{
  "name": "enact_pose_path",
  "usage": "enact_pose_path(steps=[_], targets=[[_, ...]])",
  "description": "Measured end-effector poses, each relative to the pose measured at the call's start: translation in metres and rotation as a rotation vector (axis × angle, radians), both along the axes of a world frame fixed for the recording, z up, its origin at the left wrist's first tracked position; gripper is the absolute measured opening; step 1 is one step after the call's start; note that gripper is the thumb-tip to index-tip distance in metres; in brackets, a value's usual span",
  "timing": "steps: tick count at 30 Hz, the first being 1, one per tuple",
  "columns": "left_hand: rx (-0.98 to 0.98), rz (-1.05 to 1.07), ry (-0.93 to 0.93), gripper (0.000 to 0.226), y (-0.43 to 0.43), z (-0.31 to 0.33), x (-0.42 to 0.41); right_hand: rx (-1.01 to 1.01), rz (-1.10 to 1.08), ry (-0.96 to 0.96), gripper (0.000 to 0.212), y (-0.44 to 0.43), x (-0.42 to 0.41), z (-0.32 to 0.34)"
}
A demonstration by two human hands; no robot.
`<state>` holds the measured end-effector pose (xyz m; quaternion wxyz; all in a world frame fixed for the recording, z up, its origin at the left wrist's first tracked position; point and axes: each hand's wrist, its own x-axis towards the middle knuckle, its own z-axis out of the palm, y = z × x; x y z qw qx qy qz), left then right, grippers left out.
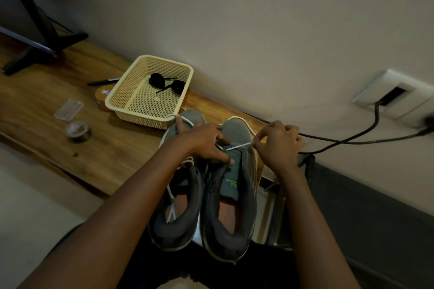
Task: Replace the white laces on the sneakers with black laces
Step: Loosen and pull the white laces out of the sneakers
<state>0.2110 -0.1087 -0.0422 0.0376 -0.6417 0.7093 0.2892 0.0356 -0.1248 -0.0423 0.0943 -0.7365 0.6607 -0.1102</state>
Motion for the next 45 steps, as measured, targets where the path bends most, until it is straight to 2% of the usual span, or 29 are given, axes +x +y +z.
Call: enact_pose_path(steps=[5,9,14,18,21,26,32,36,41,43,45], targets=[[-0.004,-0.003,-0.006,0.067,0.001,-0.001,0.0,0.058,0.067,-0.039,0.014,0.001,0.007,-0.002],[0.0,-0.006,-0.016,0.067,0.001,-0.001,-0.001,0.082,0.169,0.018,0.013,0.006,0.019,-0.005],[-0.007,0.002,-0.015,0.067,0.001,-0.003,0.0,0.026,0.209,0.051,0.012,0.006,0.019,-0.006],[0.001,0.006,0.003,0.065,-0.002,-0.004,0.001,-0.046,0.048,-0.032,0.011,-0.001,0.002,0.0],[0.003,0.008,0.012,0.066,-0.001,-0.004,0.0,-0.006,-0.071,-0.073,0.007,-0.003,-0.006,0.0],[-0.005,0.008,0.01,0.066,0.0,-0.002,0.0,0.063,0.072,-0.064,0.019,0.001,0.004,-0.002],[-0.008,0.019,0.018,0.066,0.001,-0.004,0.001,0.069,0.172,0.02,0.012,0.007,0.021,-0.009],[-0.006,0.021,0.027,0.065,-0.001,-0.004,0.001,0.009,0.115,0.009,0.015,0.002,0.012,-0.004],[-0.022,0.005,0.07,0.064,-0.001,-0.007,0.003,-0.014,-0.128,-0.043,0.014,-0.002,0.004,-0.003],[-0.076,0.032,0.112,0.06,0.001,-0.006,0.004,0.013,-0.115,-0.065,0.012,-0.002,0.005,-0.003],[-0.228,0.129,0.178,0.044,0.002,-0.005,0.005,0.042,-0.03,-0.107,0.014,-0.001,0.007,-0.001]])
